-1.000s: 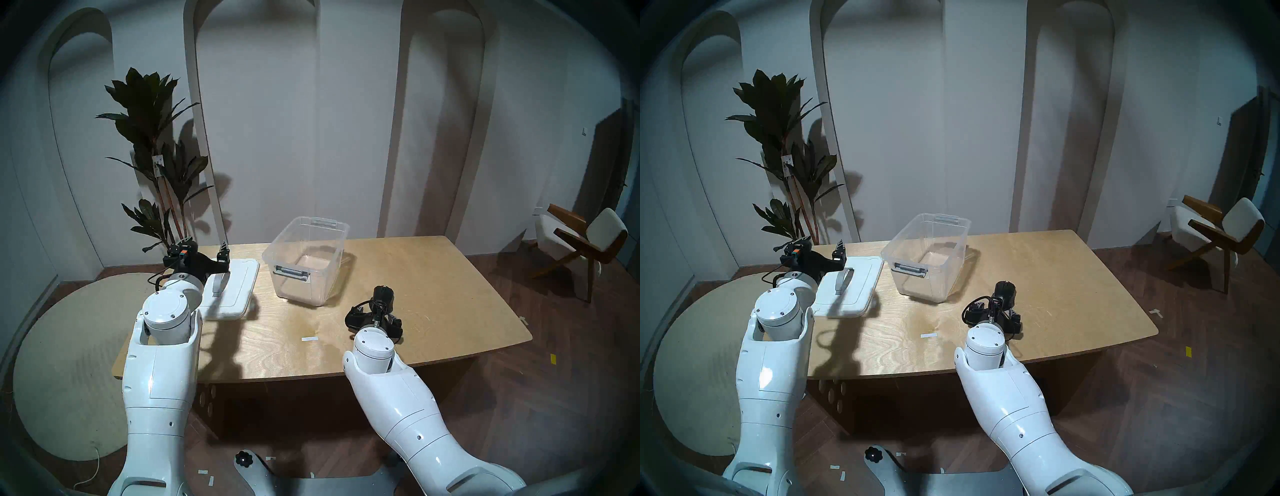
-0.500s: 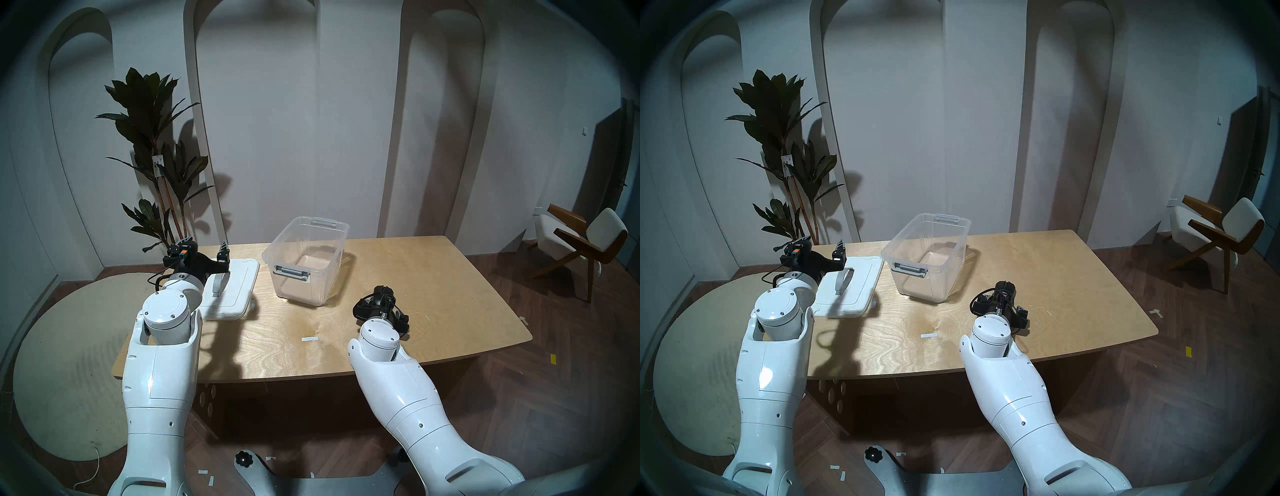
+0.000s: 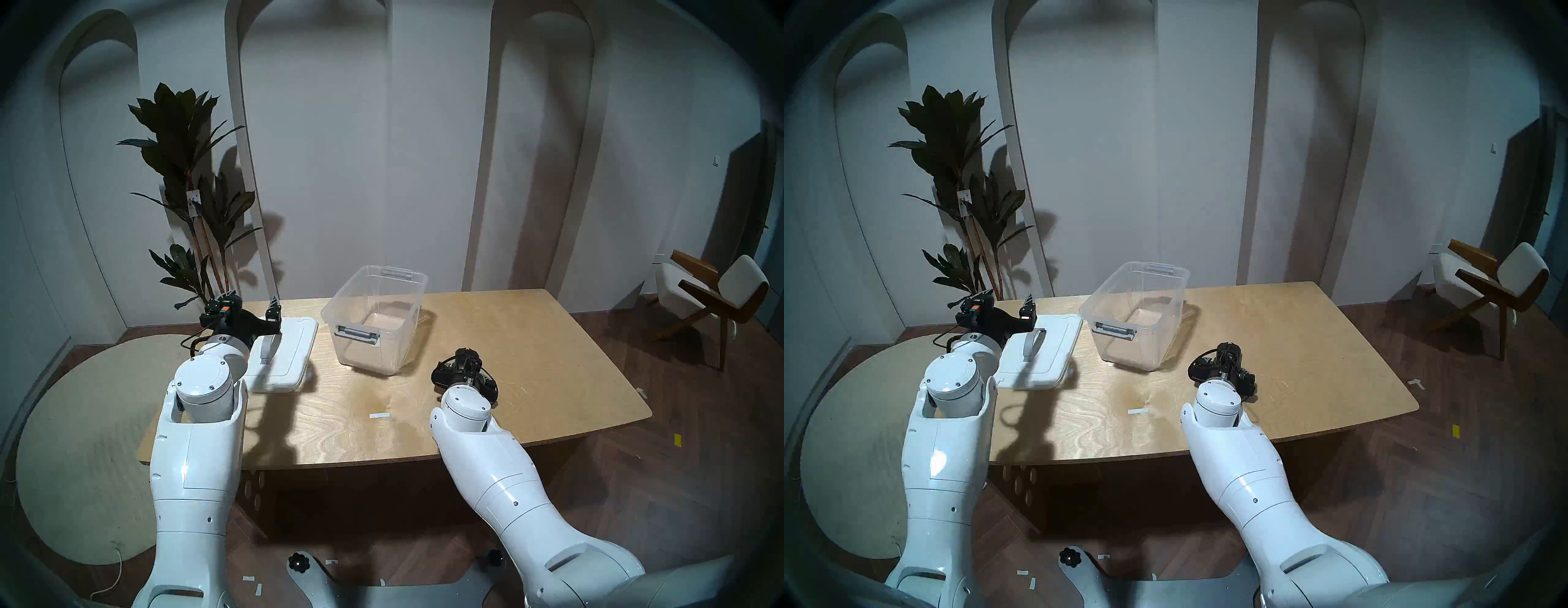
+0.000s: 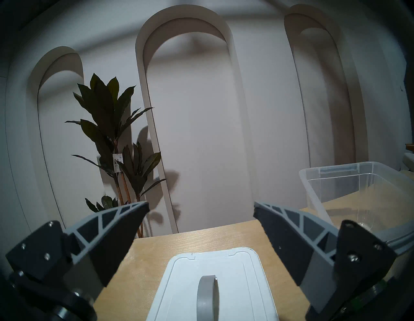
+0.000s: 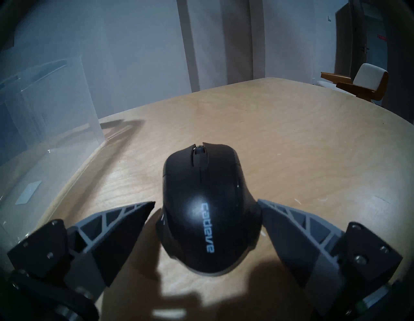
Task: Open a storage container and put mouse inside
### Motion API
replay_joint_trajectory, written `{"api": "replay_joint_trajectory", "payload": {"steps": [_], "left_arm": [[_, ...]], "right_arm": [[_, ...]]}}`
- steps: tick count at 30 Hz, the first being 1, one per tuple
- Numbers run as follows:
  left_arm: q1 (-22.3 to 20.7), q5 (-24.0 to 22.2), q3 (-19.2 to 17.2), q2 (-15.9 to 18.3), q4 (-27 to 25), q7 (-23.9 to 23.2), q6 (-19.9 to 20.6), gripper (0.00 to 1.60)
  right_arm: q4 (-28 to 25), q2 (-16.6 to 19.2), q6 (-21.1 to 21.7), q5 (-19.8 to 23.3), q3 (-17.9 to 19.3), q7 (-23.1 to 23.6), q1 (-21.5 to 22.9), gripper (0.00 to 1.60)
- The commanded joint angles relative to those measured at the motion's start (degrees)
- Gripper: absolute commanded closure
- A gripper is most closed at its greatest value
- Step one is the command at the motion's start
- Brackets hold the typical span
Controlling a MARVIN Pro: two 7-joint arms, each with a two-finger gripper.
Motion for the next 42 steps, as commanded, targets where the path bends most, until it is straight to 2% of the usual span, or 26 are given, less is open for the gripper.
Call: {"api": "replay_joint_trajectory", "payload": {"steps": [1, 11, 16, 17, 18, 19, 20, 21, 22, 24, 25, 26, 30, 42], "left_arm": [[-0.6, -0.1, 0.1, -0.1, -1.4, 0.1, -0.5, 0.0], [-0.6, -0.1, 0.1, -0.1, -1.4, 0.1, -0.5, 0.0], [-0.6, -0.1, 0.1, -0.1, -1.4, 0.1, -0.5, 0.0], [-0.6, -0.1, 0.1, -0.1, -1.4, 0.1, -0.5, 0.0], [-0.6, -0.1, 0.1, -0.1, -1.4, 0.1, -0.5, 0.0], [-0.6, -0.1, 0.1, -0.1, -1.4, 0.1, -0.5, 0.0], [-0.6, -0.1, 0.1, -0.1, -1.4, 0.1, -0.5, 0.0], [-0.6, -0.1, 0.1, -0.1, -1.4, 0.1, -0.5, 0.0], [-0.6, -0.1, 0.1, -0.1, -1.4, 0.1, -0.5, 0.0], [-0.6, -0.1, 0.1, -0.1, -1.4, 0.1, -0.5, 0.0], [-0.7, -0.1, 0.1, -0.1, -1.4, 0.1, -0.5, 0.0], [-0.7, -0.1, 0.1, -0.1, -1.4, 0.1, -0.5, 0.0], [-0.7, -0.1, 0.1, -0.1, -1.4, 0.1, -0.5, 0.0], [-0.6, -0.1, 0.1, -0.1, -1.4, 0.1, -0.5, 0.0]], "right_arm": [[3.3, -0.6, -1.0, 0.8, 0.4, 1.7, 3.4, 0.0], [7.2, 0.2, -2.8, 1.5, 0.8, 5.5, 5.8, 0.0], [8.4, 0.6, -1.2, 2.5, 1.2, 7.0, 6.3, 0.0], [8.4, 0.6, 1.2, 3.8, 1.8, 7.6, 6.4, 0.09], [9.0, 0.5, 1.8, 4.1, 2.0, 7.7, 6.7, 0.45], [10.1, 0.1, 2.5, 4.3, 2.5, 6.6, 7.2, 0.62], [11.1, 0.1, 2.4, 4.3, 2.6, 6.5, 7.4, 0.89], [12.0, 0.0, 2.2, 4.5, 2.9, 6.8, 7.7, 0.98], [12.7, 0.0, 2.3, 4.1, 2.8, 6.3, 7.9, 1.25], [13.4, 0.0, 1.8, 3.8, 2.7, 6.3, 8.1, 1.46], [13.6, 0.0, 1.7, 3.7, 2.7, 6.3, 8.1, 1.49], [13.7, 0.0, 1.7, 3.7, 2.8, 6.4, 8.1, 1.6], [11.9, 0.2, 0.1, 2.2, 1.7, 5.9, 6.7, 1.6], [2.2, 0.6, -6.0, -3.6, -1.2, -0.9, 0.9, 1.6]]}}
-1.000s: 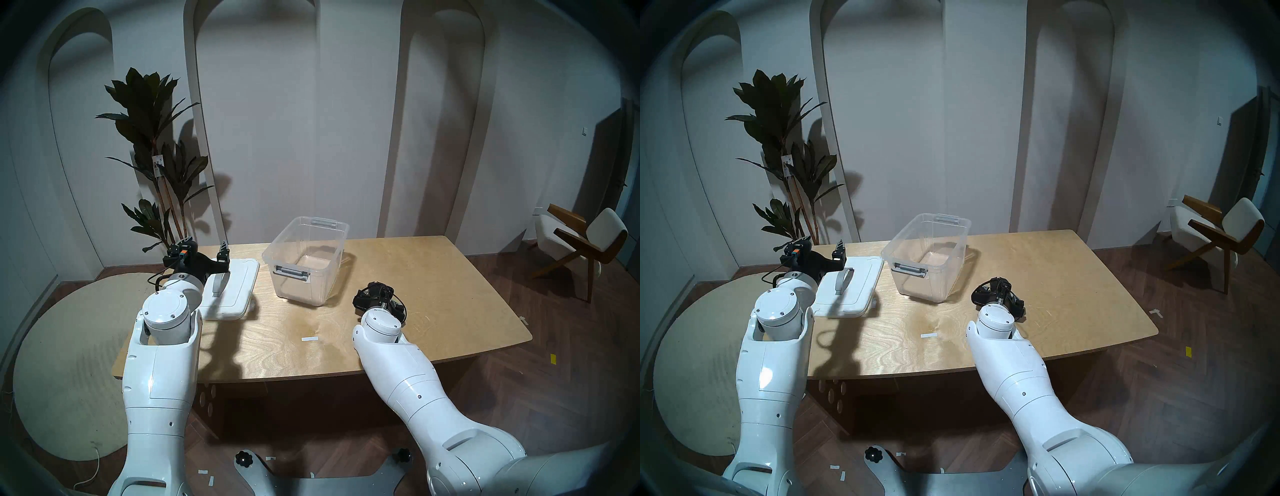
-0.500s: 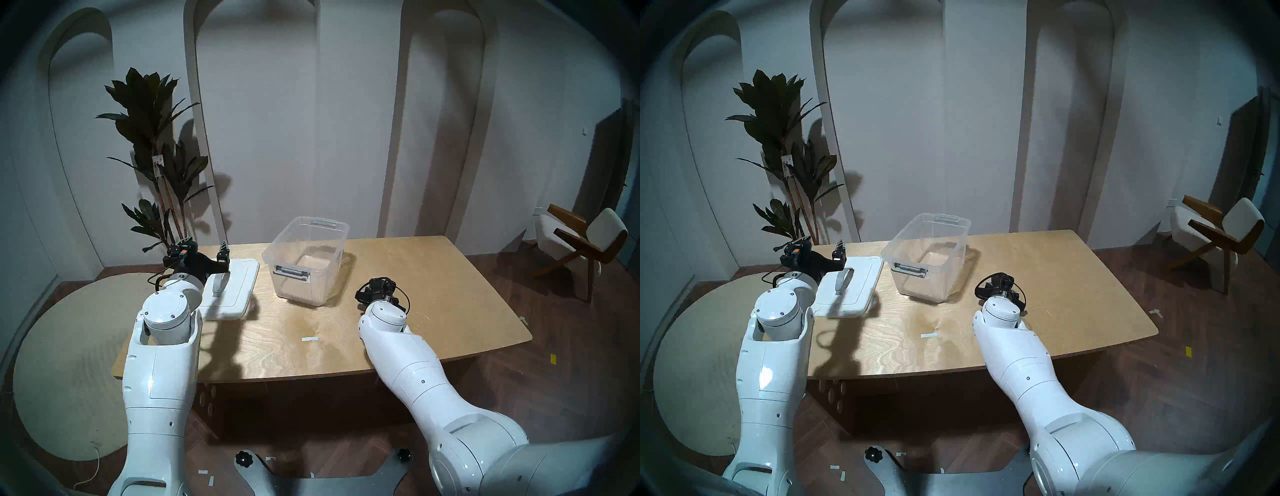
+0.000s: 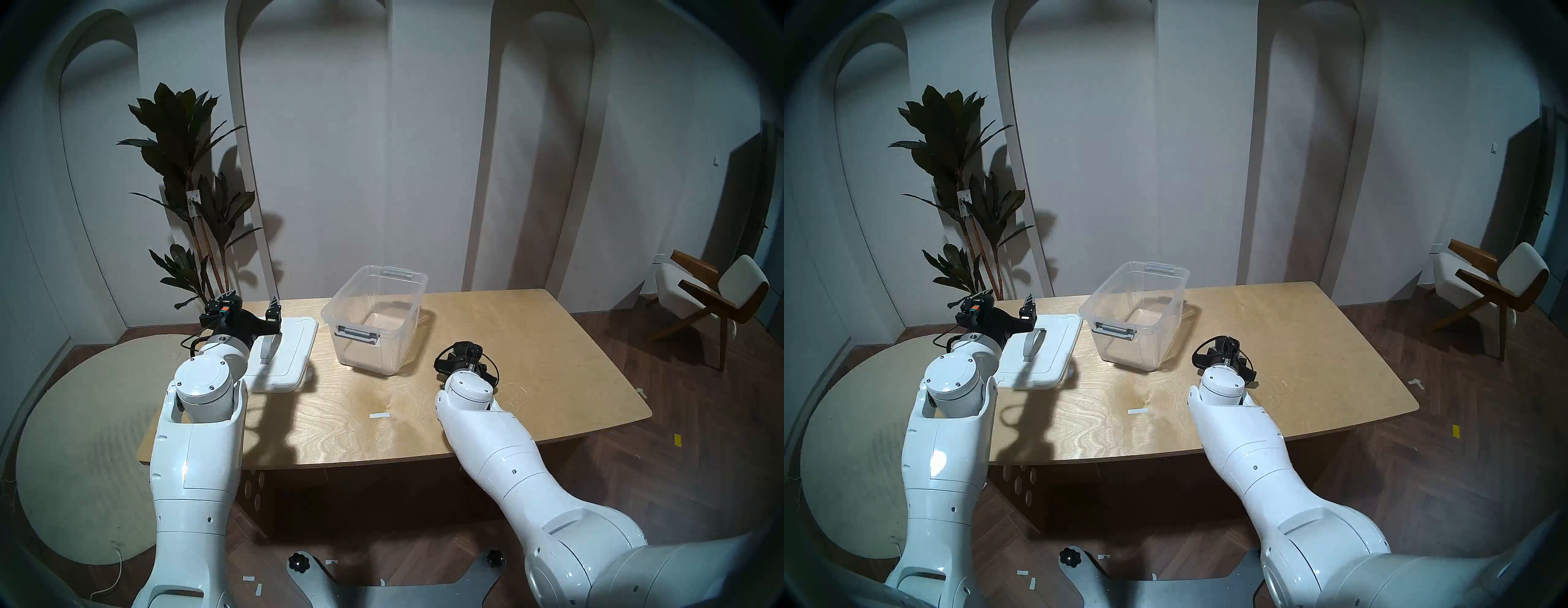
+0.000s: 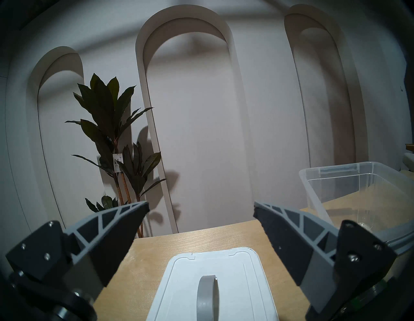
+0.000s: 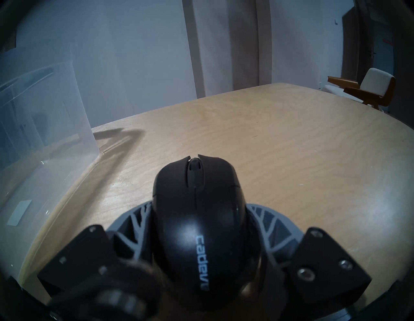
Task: Open a storage container and put mouse inside
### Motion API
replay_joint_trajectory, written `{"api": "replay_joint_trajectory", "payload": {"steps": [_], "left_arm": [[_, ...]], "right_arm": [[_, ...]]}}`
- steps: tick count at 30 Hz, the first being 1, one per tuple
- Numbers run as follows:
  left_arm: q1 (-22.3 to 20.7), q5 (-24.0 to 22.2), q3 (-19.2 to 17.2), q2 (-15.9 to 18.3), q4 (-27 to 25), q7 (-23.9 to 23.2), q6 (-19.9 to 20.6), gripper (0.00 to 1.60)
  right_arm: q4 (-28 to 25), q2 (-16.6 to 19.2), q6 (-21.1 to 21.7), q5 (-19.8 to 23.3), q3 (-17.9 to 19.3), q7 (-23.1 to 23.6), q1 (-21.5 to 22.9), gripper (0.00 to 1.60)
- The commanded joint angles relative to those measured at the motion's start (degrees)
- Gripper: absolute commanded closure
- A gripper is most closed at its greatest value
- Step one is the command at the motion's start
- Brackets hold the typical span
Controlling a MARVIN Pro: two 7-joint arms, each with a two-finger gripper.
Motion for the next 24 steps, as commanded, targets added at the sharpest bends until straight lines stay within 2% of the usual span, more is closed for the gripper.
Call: {"api": "replay_joint_trajectory", "payload": {"steps": [1, 8, 24], "left_arm": [[-0.7, -0.1, 0.1, -0.1, -1.4, 0.1, -0.5, 0.0], [-0.7, -0.1, 0.1, -0.1, -1.3, 0.1, -0.5, 0.0], [-0.7, -0.1, 0.1, -0.1, -1.2, 0.1, -0.4, 0.0]], "right_arm": [[-5.6, 0.3, -3.4, -2.9, -1.3, -3.5, -4.4, 1.6], [-10.2, 1.2, -5.4, -4.5, -1.9, -5.4, -5.5, 1.6], [-22.2, 2.0, -3.9, -2.6, -1.8, -4.6, -6.8, 1.6]]}}
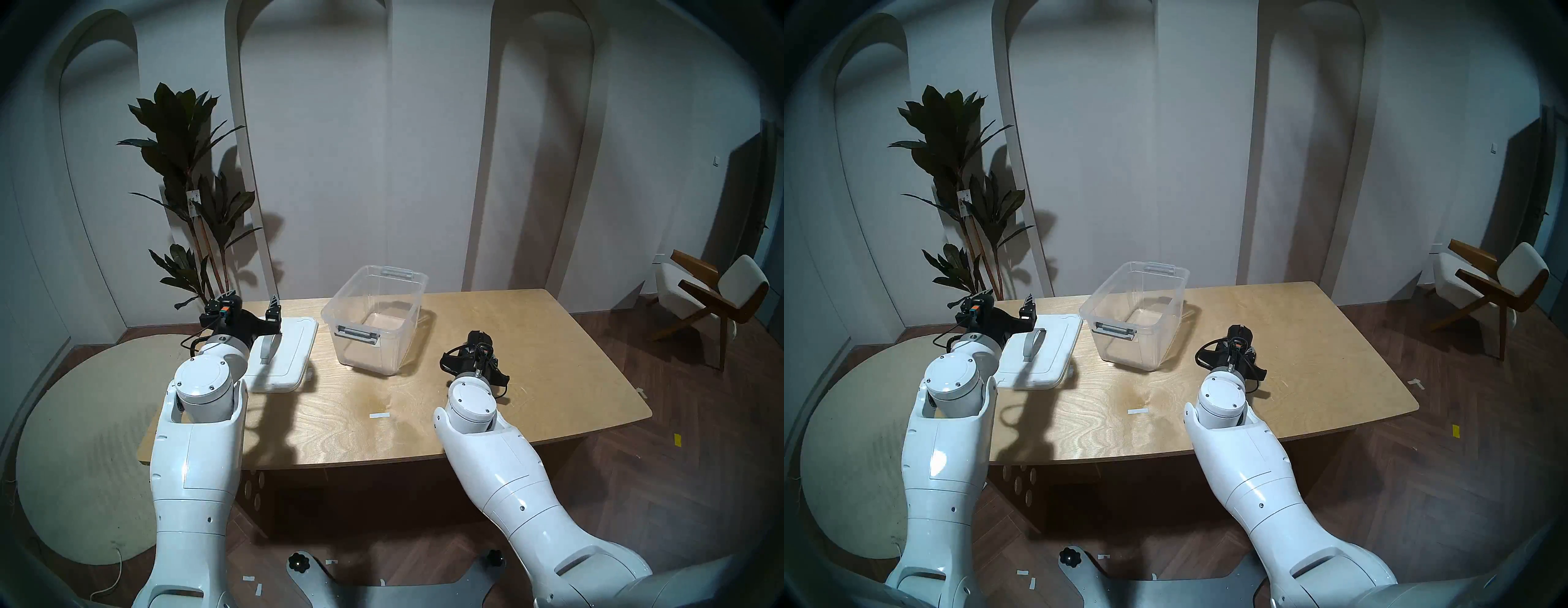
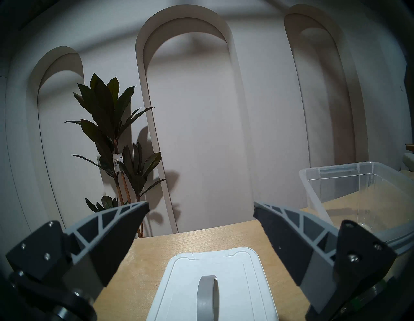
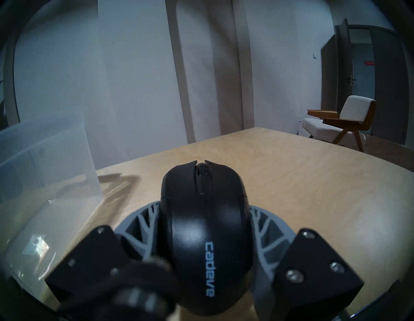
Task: Open a storage container and put mouse inside
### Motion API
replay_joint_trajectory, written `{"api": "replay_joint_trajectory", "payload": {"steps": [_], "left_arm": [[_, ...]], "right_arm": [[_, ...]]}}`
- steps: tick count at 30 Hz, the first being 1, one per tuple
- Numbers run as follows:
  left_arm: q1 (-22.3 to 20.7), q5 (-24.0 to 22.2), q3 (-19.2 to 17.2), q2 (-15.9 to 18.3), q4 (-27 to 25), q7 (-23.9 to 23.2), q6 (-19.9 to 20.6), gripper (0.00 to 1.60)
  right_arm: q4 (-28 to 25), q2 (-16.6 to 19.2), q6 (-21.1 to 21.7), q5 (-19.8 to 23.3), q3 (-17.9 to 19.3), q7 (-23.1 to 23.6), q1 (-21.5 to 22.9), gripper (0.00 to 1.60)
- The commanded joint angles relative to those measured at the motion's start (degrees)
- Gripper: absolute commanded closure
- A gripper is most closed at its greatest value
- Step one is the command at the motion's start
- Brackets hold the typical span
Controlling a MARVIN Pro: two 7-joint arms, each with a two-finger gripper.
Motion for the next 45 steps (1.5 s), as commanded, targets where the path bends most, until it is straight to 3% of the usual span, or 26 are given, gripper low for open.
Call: {"api": "replay_joint_trajectory", "payload": {"steps": [1, 14, 26, 34, 39, 45], "left_arm": [[-0.7, -0.1, 0.1, -0.1, -1.2, 0.1, -0.4, 0.0], [-0.8, -0.1, 0.1, 0.0, -1.1, 0.0, -0.4, 0.0], [-0.8, -0.1, 0.1, 0.0, -1.1, 0.0, -0.4, 0.0], [-0.8, -0.1, 0.1, 0.0, -1.1, 0.0, -0.4, 0.0], [-0.7, -0.1, 0.1, 0.0, -1.2, 0.0, -0.4, 0.0], [-0.7, -0.1, 0.1, 0.0, -1.2, 0.0, -0.4, 0.0]], "right_arm": [[-6.6, -0.3, 0.0, 1.0, 0.2, 1.0, 0.6, 1.6], [-15.3, -0.8, -1.2, 4.8, 0.2, 3.4, -0.3, 1.6], [-23.7, -0.3, 1.1, 8.6, 0.0, 6.0, -0.8, 1.6], [-29.6, 0.2, 10.6, 17.2, 0.2, 8.9, 0.3, 1.6], [-28.7, 2.0, 17.0, 23.2, 0.2, 10.3, 4.1, 1.6], [-26.3, 1.1, 23.1, 26.3, 0.9, 10.6, 7.6, 1.6]]}}
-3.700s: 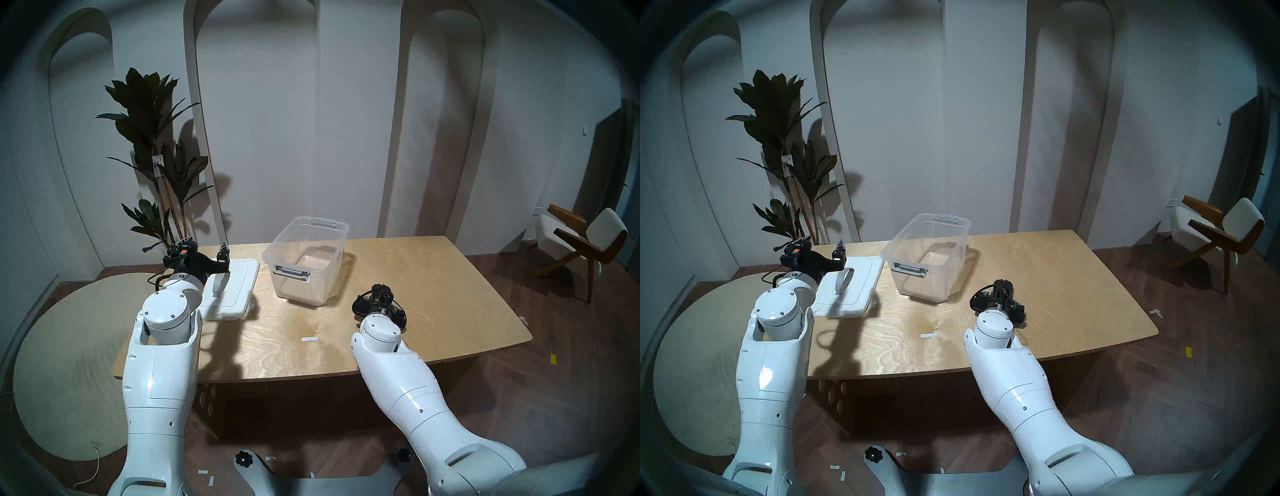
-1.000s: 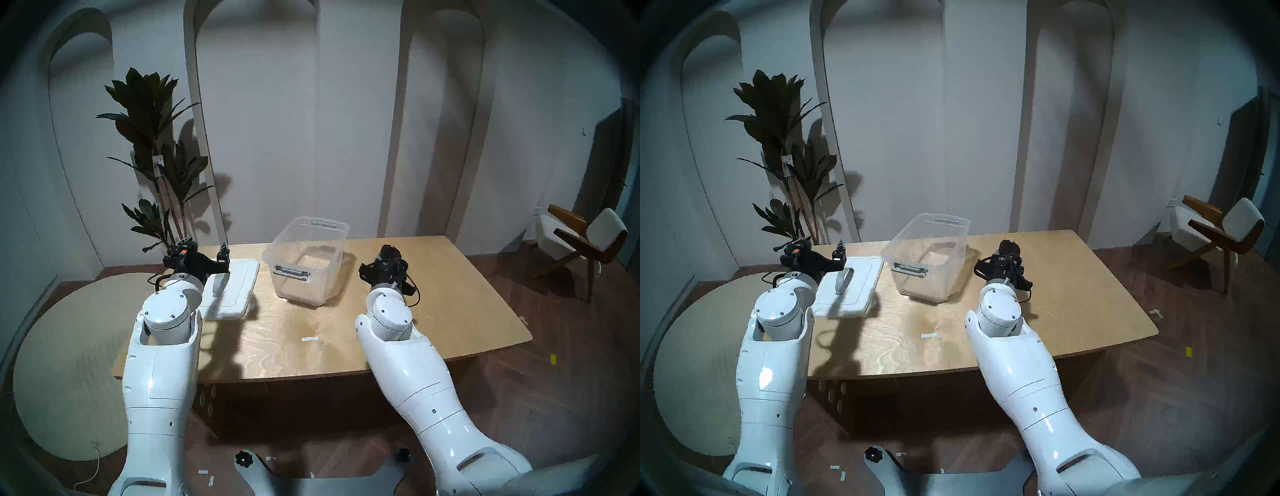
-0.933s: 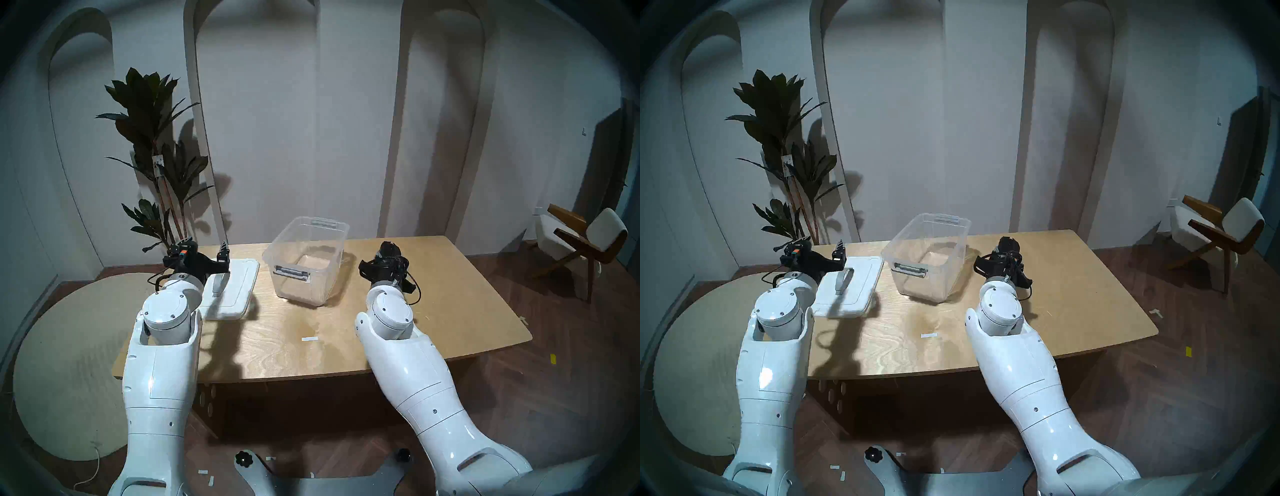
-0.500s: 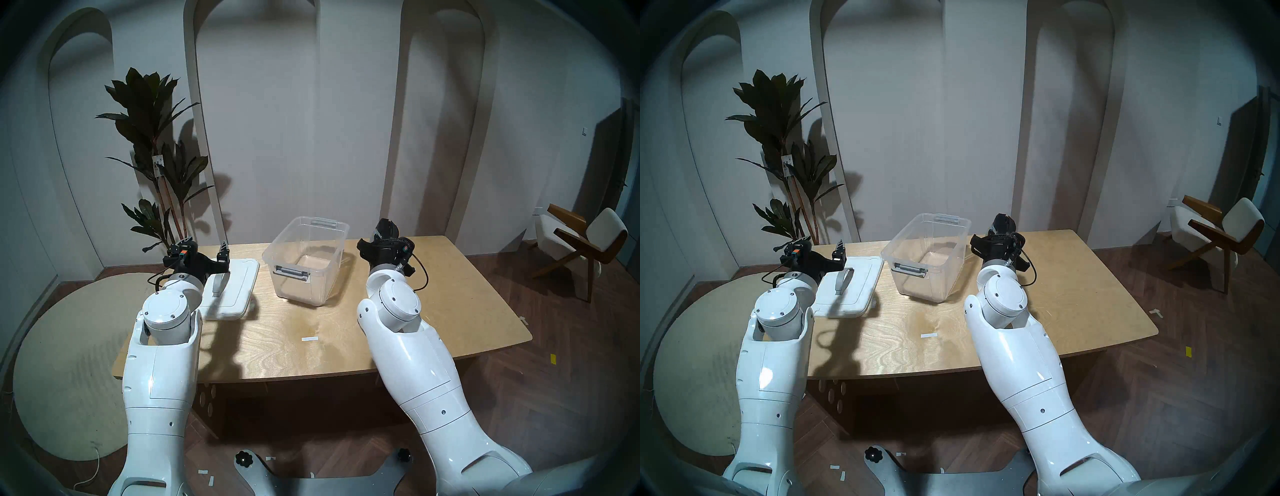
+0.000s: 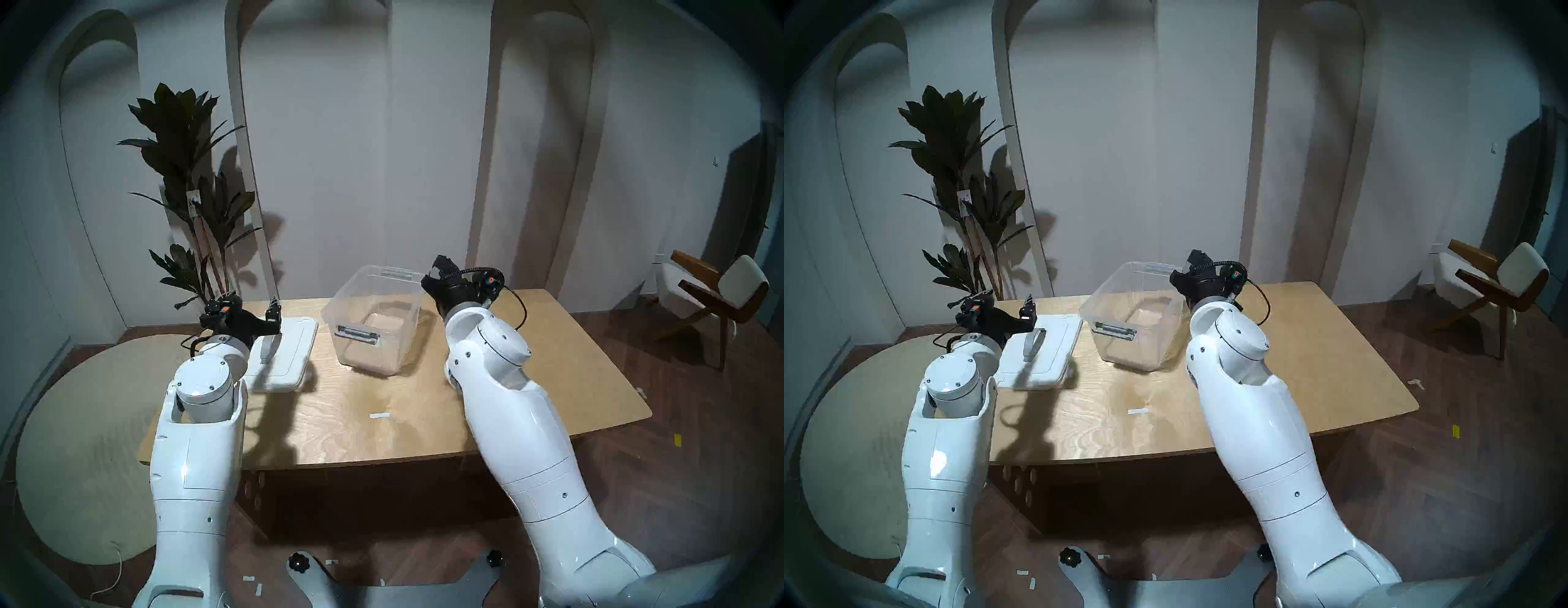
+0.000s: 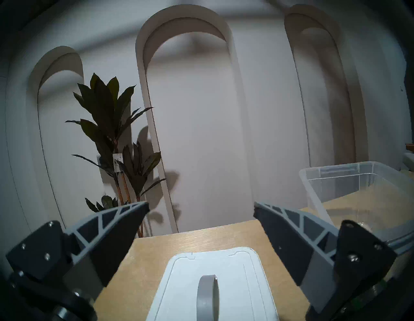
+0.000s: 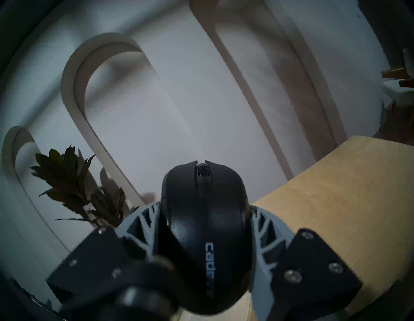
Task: Open a storage container and put mouse inside
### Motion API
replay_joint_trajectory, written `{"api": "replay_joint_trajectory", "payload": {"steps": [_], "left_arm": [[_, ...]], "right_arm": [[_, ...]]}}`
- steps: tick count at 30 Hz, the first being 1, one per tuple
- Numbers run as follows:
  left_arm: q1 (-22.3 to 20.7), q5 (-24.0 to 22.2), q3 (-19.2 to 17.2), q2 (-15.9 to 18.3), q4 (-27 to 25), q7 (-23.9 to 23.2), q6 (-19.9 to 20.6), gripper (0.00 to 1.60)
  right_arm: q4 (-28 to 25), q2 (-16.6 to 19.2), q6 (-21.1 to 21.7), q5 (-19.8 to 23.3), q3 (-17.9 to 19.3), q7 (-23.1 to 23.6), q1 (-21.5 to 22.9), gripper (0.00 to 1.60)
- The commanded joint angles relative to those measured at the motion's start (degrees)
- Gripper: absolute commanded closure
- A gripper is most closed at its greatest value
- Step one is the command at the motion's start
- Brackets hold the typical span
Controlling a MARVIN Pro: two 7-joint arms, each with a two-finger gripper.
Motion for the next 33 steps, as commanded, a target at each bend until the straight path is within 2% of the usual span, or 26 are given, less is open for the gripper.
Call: {"api": "replay_joint_trajectory", "payload": {"steps": [1, 3, 8, 11, 15, 29, 30, 31, 32, 33], "left_arm": [[-0.7, -0.1, 0.1, 0.0, -1.2, 0.1, -0.4, 0.0], [-0.7, -0.1, 0.1, 0.0, -1.2, 0.1, -0.4, 0.0], [-0.8, -0.1, 0.1, 0.0, -1.2, 0.1, -0.4, 0.0], [-0.8, -0.1, 0.1, 0.0, -1.1, 0.0, -0.4, 0.0], [-0.8, -0.1, 0.1, 0.0, -1.1, 0.0, -0.4, 0.0], [-0.8, -0.1, 0.1, 0.0, -1.0, 0.0, -0.4, 0.0], [-0.8, -0.1, 0.1, 0.0, -1.0, 0.0, -0.4, 0.0], [-0.8, -0.1, 0.1, 0.0, -1.0, 0.0, -0.4, 0.0], [-0.8, -0.1, 0.1, 0.0, -1.0, 0.0, -0.4, 0.0], [-0.8, -0.1, 0.1, 0.0, -1.0, 0.0, -0.4, 0.0]], "right_arm": [[0.9, -0.8, 6.9, 3.0, 1.1, 1.5, 6.3, 1.6], [2.7, -1.9, 9.7, 3.6, 1.8, 1.8, 7.7, 1.6], [7.9, -4.5, 13.3, 3.2, 2.9, 2.4, 11.2, 1.6], [9.0, -5.0, 13.5, 2.6, 3.0, 2.8, 11.3, 1.6], [13.3, -6.2, 14.8, 2.4, 3.0, 3.2, 14.2, 1.6], [21.0, -9.5, 17.5, -0.5, 3.0, 4.9, 20.7, 1.6], [21.9, -9.8, 17.6, -1.0, 3.1, 4.7, 21.1, 1.53], [22.8, -9.8, 17.6, -1.3, 2.9, 4.9, 21.7, 0.85], [23.7, -9.8, 17.9, -1.7, 2.8, 5.0, 22.2, 0.44], [24.5, -9.9, 18.2, -2.2, 2.7, 5.0, 22.5, 0.12]]}}
